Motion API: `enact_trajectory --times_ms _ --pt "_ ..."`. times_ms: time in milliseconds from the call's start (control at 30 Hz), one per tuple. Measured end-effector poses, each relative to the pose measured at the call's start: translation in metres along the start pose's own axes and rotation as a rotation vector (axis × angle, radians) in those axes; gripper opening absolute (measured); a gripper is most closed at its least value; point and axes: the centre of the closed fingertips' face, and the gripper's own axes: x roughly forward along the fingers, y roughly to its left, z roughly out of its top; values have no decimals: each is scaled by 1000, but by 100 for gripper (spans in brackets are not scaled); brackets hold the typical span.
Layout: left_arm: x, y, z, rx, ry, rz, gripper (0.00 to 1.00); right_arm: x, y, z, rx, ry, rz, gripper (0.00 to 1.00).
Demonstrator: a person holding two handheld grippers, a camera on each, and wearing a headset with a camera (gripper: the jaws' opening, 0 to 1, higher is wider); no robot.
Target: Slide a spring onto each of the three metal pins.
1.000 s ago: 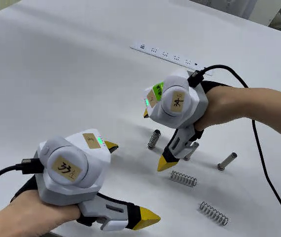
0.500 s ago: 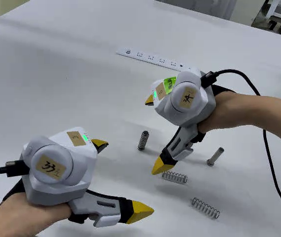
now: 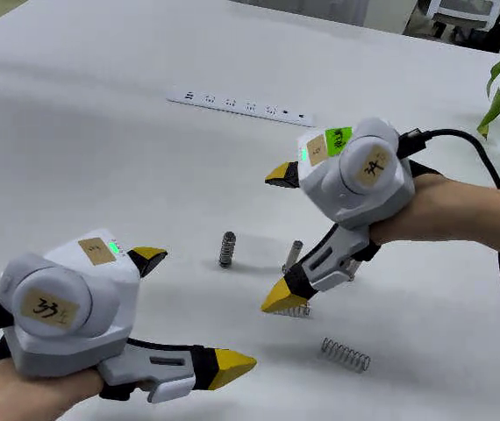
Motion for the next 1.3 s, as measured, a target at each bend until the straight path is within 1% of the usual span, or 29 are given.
enact_trajectory --times_ms 100,133,200,267,333,400,500,533,600,633,700,733,833,867,900,967,1033,1133,1300 --pt "0 -1 0 3 1 -5 100 -8 4 -3 17 -20 -16 99" --pt "0 -2 0 6 3 -6 100 -10 4 -4 39 -24 -25 99" --pt "0 -1 0 11 4 -5 98 -15 6 -5 55 -48 -37 99" --pt "-1 0 2 12 -6 3 96 -22 7 -8 83 -59 -62 99" --pt "-2 2 4 9 -16 12 97 -28 9 -10 125 -96 -88 99" --pt "-3 4 5 14 -18 18 96 -34 12 -16 155 -102 -102 99" --pt "-4 6 6 15 -17 22 97 -42 14 -25 177 -109 -128 99" --pt "-4 7 5 18 -13 22 97 -48 15 -31 201 -121 -148 99" --pt "-5 7 5 19 -10 18 97 -53 17 -39 224 -116 -163 99" --pt "-5 8 5 22 -7 18 97 -57 17 -46 249 -118 -176 99" --pt "-5 7 4 27 0 14 97 -61 20 -53 266 -120 -184 99" --pt "-4 8 4 30 3 13 97 -64 20 -57 289 -122 -198 99" --pt "-3 9 5 32 5 11 97 -71 25 -68 320 -121 -219 99" --pt "-3 9 6 34 5 10 97 -74 27 -73 339 -120 -223 99" --pt "-3 9 6 35 5 8 97 -77 27 -76 365 -124 -241 99" --pt "-2 9 8 39 5 6 97 -82 28 -81 390 -139 -261 99" --pt "-1 8 8 42 8 2 97 -85 31 -86 399 -132 -267 99" --pt "1 8 7 50 15 -3 97 -90 36 -93 427 -137 -282 99" --pt "5 7 10 55 8 -13 97 -94 42 -100 462 -141 -307 99"
